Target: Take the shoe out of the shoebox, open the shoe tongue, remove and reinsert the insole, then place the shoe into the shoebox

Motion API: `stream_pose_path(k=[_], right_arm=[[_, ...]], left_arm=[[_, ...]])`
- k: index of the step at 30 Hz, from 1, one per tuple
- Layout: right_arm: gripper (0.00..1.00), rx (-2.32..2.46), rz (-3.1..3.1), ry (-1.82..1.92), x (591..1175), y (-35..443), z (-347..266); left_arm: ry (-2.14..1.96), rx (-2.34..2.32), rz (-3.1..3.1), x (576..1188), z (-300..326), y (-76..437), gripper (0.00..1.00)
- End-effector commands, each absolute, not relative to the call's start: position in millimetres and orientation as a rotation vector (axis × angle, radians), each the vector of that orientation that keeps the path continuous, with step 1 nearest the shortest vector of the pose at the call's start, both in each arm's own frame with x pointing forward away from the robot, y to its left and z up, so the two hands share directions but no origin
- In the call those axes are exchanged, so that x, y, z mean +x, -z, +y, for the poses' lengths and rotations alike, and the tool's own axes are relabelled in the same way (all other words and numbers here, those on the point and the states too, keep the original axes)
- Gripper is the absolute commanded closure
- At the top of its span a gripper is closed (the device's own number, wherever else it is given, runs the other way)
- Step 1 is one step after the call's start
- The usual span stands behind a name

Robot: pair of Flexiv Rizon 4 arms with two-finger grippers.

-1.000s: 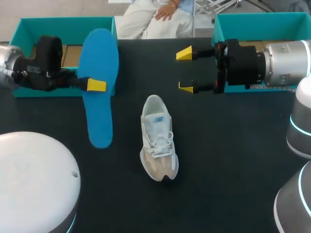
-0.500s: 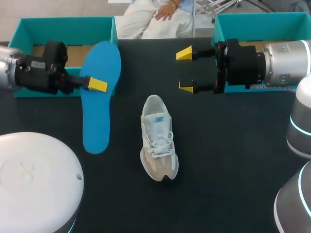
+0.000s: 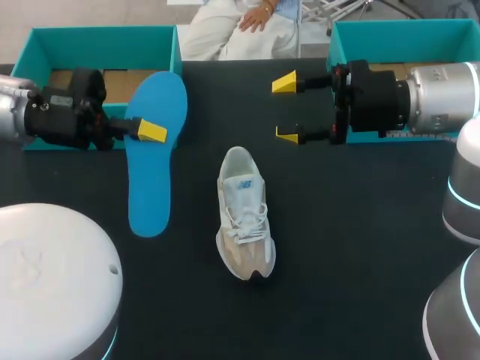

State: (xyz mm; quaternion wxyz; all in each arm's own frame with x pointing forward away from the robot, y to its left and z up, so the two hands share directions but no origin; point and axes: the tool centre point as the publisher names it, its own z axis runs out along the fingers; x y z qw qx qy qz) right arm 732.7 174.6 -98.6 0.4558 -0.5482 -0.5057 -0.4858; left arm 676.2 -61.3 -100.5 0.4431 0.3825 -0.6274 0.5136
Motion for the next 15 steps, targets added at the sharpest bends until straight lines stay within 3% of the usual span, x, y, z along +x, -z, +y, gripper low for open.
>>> stream_pose_path(k=[1,15], right_arm=[[0.0,-1.375,-1.292,1.163,732.4,95.0,176.8],[0.0,-1.724,-1.718,1.012,710.0,61.9,205.9]], left_arm=[[-1.292,0.961,-1.513,679.1,-68.0,112.0,1.0],[-1.339,1.018,-1.409,701.8,-87.6,127.6,1.0]])
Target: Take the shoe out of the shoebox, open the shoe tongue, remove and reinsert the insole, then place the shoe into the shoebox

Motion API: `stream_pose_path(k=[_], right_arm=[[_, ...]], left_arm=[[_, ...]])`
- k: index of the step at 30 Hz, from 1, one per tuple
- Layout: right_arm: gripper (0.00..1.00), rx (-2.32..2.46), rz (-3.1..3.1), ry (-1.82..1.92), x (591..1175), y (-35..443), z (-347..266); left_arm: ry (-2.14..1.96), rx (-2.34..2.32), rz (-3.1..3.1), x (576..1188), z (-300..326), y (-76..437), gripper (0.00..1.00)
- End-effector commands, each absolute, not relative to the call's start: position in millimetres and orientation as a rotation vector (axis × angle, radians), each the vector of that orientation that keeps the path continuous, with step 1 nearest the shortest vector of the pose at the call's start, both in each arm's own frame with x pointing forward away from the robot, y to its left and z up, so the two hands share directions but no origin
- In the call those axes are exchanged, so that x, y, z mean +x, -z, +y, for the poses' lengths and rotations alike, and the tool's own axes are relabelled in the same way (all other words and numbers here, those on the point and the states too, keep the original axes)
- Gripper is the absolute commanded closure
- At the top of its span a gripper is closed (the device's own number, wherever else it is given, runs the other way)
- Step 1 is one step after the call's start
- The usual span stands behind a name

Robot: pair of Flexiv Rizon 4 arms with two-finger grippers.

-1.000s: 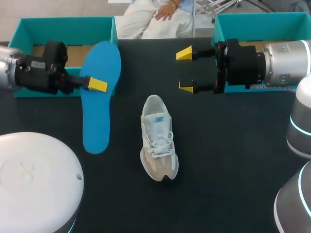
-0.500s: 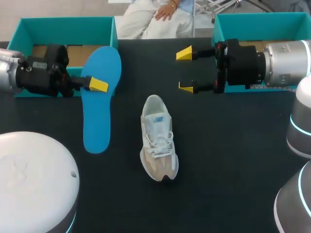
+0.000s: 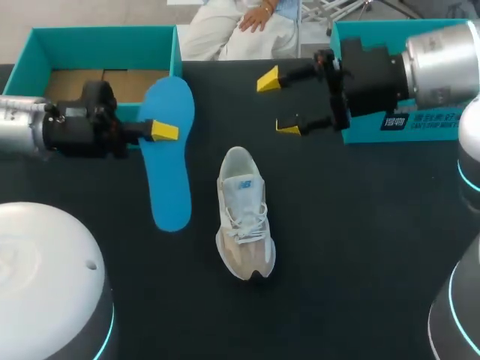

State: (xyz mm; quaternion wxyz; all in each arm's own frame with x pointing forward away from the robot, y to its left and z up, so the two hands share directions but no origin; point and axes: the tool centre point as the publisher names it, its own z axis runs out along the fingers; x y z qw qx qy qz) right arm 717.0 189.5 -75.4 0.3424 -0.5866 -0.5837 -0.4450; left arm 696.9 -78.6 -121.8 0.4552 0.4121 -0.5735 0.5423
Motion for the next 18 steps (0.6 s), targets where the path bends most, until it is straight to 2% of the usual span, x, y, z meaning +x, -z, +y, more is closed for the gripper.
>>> stream_pose_path(k=[1,3,18], right_arm=[[0.0,-1.755,-1.743,0.974,709.2,61.4,209.9],[0.0,-1.808,-1.779,0.848,706.6,61.5,218.0],[0.0,-1.808,-1.779,0.848,706.6,61.5,218.0]], left_arm=[[-1.332,1.025,-1.403,703.2,-89.4,129.0,1.0],[-1.329,1.033,-1.388,705.7,-92.0,130.5,1.0],[-1.238,1.095,-1.336,717.8,-100.1,135.0,1.0]])
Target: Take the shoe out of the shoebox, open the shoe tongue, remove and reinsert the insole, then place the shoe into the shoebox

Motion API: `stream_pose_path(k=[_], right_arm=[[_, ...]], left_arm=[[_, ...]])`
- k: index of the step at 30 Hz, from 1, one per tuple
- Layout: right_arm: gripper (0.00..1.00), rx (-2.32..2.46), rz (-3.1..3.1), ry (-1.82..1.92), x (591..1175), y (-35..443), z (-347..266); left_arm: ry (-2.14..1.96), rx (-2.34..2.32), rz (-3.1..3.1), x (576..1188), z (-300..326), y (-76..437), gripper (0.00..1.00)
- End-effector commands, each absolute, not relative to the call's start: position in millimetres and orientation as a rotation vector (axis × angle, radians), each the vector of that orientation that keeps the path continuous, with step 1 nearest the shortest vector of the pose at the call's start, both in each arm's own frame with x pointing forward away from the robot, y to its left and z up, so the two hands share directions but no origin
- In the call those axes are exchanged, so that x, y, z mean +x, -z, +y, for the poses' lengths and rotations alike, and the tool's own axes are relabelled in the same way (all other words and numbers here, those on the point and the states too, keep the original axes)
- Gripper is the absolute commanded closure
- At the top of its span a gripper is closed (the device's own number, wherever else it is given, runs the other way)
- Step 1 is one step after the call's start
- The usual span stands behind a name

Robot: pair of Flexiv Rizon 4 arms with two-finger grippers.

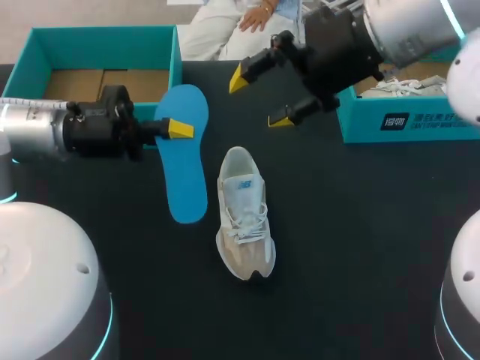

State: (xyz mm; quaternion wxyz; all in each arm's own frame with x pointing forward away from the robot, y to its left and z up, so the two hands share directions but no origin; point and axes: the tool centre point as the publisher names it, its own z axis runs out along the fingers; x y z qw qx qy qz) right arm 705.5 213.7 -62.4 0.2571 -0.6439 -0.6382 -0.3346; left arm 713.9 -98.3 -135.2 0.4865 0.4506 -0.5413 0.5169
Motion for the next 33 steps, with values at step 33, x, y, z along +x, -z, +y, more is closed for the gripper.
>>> stream_pose_path(k=[33], right_arm=[[0.0,-1.877,-2.108,0.618,706.1,49.5,265.0]], left_arm=[[-1.226,1.087,-1.347,718.4,-103.0,132.2,1.0]])
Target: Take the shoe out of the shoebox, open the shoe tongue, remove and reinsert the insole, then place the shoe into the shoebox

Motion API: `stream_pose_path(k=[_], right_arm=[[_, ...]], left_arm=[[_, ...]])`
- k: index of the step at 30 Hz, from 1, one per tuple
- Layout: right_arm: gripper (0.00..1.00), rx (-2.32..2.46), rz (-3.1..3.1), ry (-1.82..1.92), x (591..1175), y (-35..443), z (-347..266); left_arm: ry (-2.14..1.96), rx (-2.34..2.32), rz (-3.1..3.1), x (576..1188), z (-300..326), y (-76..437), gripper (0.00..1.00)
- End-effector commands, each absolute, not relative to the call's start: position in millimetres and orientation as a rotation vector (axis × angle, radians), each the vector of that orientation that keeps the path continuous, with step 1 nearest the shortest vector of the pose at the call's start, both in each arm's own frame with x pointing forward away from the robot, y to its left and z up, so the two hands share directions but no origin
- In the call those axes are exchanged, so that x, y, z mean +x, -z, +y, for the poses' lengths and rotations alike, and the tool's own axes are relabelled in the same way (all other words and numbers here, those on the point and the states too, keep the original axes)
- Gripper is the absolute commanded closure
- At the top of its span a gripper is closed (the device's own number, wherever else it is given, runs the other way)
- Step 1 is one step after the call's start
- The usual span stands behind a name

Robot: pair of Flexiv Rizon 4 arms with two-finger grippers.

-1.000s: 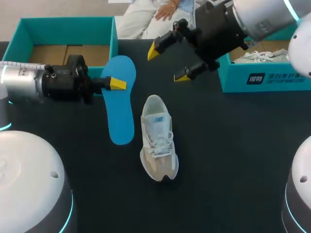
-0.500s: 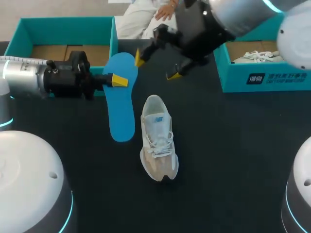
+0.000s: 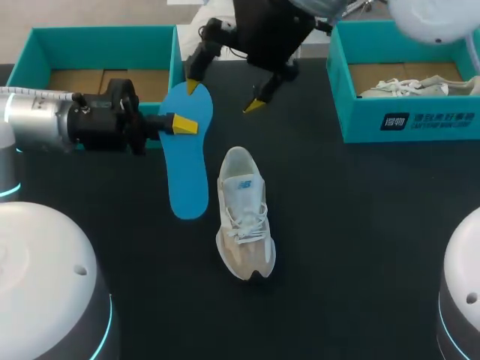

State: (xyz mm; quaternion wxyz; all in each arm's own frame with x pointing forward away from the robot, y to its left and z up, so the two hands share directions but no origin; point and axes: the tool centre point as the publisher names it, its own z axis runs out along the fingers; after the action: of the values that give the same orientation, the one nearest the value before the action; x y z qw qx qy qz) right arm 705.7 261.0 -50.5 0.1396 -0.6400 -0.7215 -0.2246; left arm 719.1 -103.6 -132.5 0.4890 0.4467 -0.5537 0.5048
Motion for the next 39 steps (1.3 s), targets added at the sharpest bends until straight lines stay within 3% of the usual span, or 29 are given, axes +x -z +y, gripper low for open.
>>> stream_pose_path(k=[1,39], right_arm=[[0.0,-1.872,-2.104,0.646,705.1,50.7,265.9],[0.0,-2.107,-2.163,0.61,691.3,57.9,296.9]], left_arm=[[-1.226,1.087,-1.347,718.4,-103.0,132.2,1.0],[-1.226,1.087,-1.347,718.4,-103.0,132.2,1.0]])
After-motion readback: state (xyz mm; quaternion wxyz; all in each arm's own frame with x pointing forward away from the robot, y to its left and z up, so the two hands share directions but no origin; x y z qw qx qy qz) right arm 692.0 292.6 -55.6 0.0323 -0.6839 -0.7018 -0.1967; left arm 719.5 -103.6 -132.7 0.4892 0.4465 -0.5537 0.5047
